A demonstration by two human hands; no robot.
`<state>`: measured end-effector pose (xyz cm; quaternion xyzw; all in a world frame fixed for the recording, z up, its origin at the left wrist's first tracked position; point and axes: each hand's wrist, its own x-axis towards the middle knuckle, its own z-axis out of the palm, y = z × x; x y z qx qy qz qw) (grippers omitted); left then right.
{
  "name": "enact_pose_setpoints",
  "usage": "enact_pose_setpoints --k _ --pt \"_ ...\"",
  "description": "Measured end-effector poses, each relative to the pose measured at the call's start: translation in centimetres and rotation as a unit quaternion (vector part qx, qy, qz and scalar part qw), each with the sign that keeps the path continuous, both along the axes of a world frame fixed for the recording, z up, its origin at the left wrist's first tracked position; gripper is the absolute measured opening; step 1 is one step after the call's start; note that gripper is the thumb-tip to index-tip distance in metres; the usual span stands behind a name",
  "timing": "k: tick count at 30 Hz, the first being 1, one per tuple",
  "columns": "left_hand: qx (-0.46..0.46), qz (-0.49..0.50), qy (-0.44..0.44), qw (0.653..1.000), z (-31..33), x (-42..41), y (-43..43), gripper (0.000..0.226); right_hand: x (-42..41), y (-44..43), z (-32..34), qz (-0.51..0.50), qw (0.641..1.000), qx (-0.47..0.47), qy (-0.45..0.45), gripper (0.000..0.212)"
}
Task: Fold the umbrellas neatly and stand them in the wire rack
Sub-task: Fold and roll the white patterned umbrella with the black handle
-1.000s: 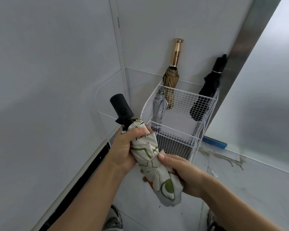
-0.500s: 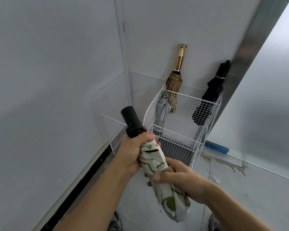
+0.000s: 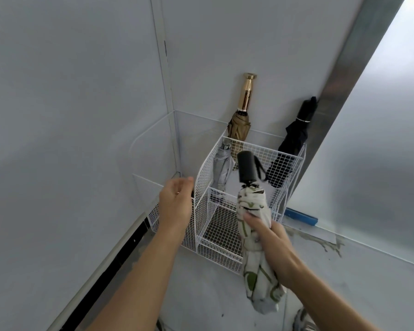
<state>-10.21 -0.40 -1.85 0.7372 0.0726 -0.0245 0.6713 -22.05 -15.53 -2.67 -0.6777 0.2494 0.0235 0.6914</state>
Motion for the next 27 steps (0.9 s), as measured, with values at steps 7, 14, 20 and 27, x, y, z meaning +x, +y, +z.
enact_pose_setpoints --k 7,14,20,27 --pt "0.202 -0.108 -0.042 0.972 -2.2 1.6 -1.7 0.056 5.9 -5.6 1.5 -0.149 0.963 -0.206 -0.092 0.055" --pt "0.194 -0.137 -0.035 0.971 -4.1 3.5 -3.5 0.067 12.6 -10.2 1.2 -0.239 0.941 -0.218 -0.095 0.045" --pt "0.192 -0.131 -0.024 0.972 -5.2 4.5 -3.7 0.068 14.5 -10.6 -2.2 -0.242 0.923 -0.299 -0.021 0.052" --pt "0.242 -0.140 -0.031 0.960 -3.9 3.8 -3.7 0.053 15.4 -11.9 -5.5 -0.178 0.902 -0.371 0.131 0.043"
